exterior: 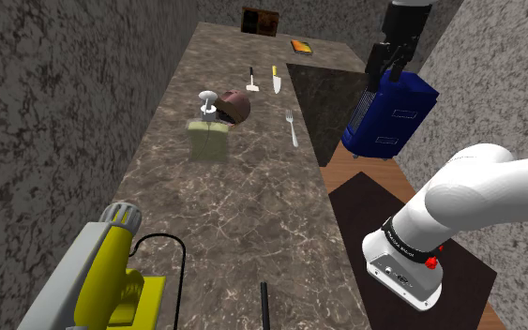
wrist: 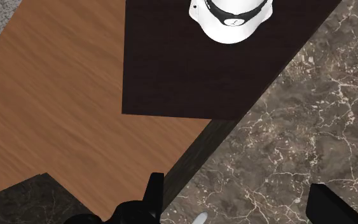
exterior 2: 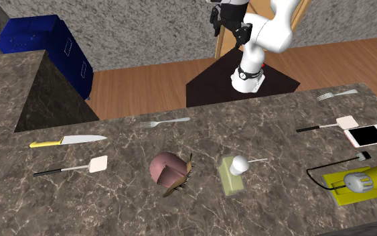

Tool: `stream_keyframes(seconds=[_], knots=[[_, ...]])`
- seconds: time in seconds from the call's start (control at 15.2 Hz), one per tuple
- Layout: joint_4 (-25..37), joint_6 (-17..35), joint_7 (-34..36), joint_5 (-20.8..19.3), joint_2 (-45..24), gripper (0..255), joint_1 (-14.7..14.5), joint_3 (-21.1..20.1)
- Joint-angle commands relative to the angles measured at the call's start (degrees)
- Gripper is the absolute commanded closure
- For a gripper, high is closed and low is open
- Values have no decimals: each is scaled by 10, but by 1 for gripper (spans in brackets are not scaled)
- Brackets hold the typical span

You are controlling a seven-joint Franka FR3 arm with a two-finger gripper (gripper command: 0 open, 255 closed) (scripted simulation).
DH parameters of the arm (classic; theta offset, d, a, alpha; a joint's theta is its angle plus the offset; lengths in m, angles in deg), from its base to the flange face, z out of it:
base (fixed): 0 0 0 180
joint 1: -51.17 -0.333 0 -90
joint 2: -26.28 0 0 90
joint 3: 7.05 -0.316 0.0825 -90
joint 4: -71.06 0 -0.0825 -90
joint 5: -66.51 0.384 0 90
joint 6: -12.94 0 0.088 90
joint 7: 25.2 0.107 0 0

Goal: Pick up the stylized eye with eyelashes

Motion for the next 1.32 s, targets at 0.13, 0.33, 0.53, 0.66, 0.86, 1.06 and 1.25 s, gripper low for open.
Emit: stream_keyframes(seconds=[0.13, 0.33, 0.53, 0.66, 0.86, 1.06, 1.25], knots=[[8, 32, 9, 3, -37, 0, -5, -11], [25, 77, 23, 5, -95, 0, -10, -27], [49, 116, 37, 4, -155, 0, -15, -43], [68, 140, 47, 1, -196, 0, -17, -53], [103, 170, 63, -7, -259, 0, -20, -68], [143, 194, 79, -20, -322, 0, -23, -82], [191, 212, 96, -36, -387, 0, -27, -95]])
